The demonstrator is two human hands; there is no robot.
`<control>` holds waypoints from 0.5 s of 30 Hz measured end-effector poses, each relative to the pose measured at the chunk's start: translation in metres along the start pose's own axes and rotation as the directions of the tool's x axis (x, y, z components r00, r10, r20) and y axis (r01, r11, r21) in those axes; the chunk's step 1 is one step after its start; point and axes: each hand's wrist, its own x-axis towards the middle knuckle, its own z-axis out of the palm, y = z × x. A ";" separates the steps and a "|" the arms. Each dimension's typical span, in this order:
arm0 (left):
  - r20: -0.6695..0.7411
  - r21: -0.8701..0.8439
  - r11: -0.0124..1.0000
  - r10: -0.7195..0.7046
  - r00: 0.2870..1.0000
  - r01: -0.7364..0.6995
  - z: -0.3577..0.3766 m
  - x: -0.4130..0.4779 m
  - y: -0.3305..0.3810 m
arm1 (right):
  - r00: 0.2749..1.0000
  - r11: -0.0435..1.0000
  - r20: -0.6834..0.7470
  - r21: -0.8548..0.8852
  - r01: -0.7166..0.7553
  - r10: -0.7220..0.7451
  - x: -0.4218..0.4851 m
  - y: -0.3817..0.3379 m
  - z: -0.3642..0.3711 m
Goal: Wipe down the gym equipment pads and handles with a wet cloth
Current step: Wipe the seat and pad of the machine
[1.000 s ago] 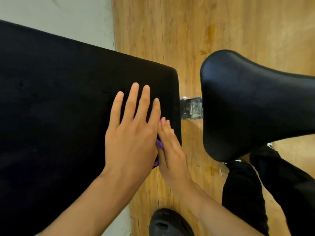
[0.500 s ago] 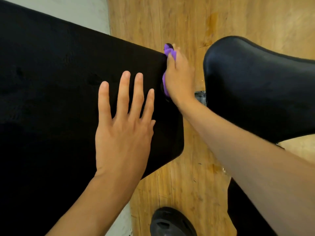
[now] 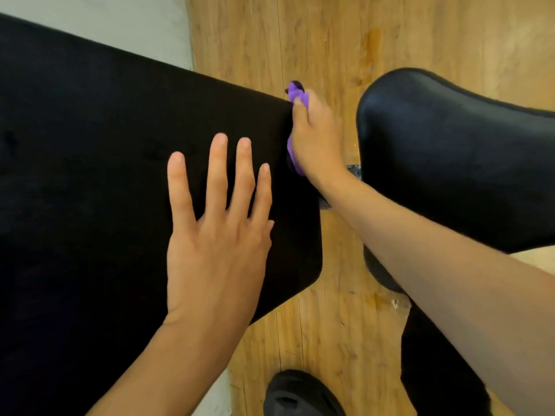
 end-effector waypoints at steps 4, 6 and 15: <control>0.012 0.000 1.000 0.014 1.000 -0.014 0.001 -0.001 0.002 | 0.998 0.983 0.069 0.181 -0.008 -0.005 -0.091 0.029 -0.006; 0.020 0.000 1.000 0.014 1.000 -0.014 0.000 -0.001 0.002 | 0.991 0.992 0.126 0.118 -0.053 0.038 -0.167 0.047 -0.011; 0.000 0.032 0.999 0.012 1.000 -0.012 -0.001 0.003 0.006 | 0.999 0.990 -0.034 0.133 -0.034 0.039 -0.021 0.020 0.000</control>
